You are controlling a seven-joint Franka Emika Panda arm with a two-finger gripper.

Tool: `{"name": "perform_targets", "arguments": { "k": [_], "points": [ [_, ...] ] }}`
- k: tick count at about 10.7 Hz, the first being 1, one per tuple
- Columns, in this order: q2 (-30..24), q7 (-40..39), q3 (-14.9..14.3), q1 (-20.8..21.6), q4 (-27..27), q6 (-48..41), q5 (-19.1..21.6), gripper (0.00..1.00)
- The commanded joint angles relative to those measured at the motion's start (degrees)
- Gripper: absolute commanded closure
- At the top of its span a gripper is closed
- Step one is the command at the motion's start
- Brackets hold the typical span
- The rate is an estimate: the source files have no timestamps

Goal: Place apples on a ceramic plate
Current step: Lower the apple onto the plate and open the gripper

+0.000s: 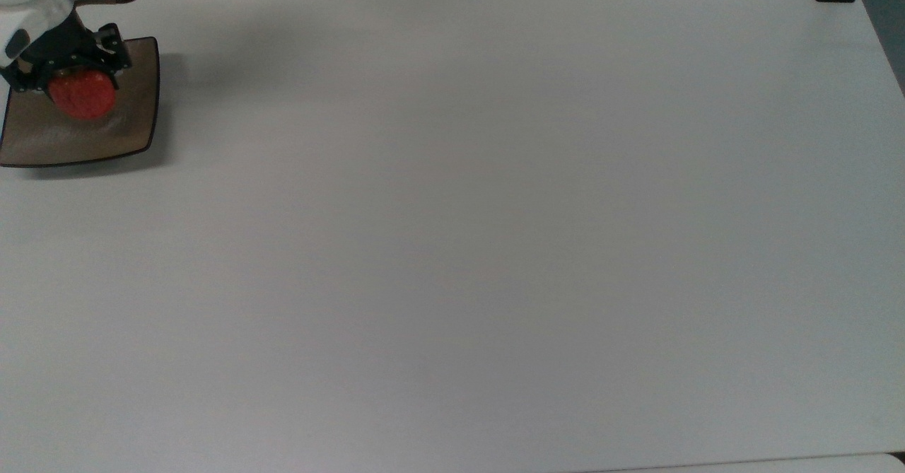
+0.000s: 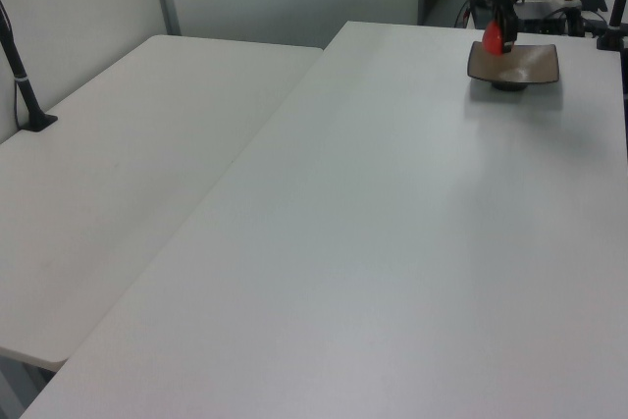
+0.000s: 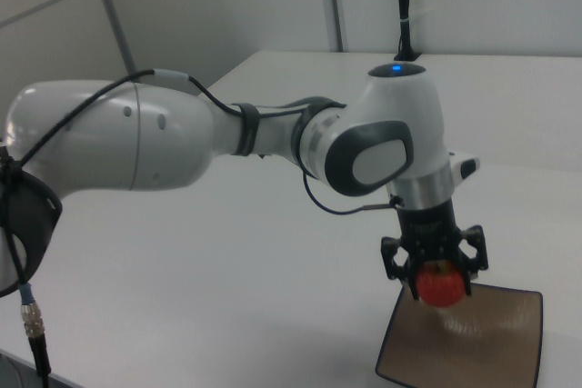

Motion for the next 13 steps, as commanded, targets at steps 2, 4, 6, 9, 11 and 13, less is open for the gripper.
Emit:
{"name": "perform_targets", "arguments": {
  "k": [2, 4, 6, 9, 11, 13],
  "points": [
    [3.25, -1.3, -0.38, -0.56, -1.76, 4.87, -3.79, 0.68],
    [3.26, -1.21, -0.38, -0.91, -3.35, 6.3, -4.4, 0.65],
    [3.6, -1.13, -0.38, -1.18, -4.49, 6.3, -4.67, 0.51],
    [3.7, -0.77, -0.38, -1.18, -5.02, 6.3, -6.25, 0.0],
    [2.82, -0.16, -0.38, -1.09, -4.85, 5.51, -5.56, 0.0],
    [-0.51, 6.39, -0.29, -0.39, -4.5, 4.98, -5.29, 0.0]
  ]
}}
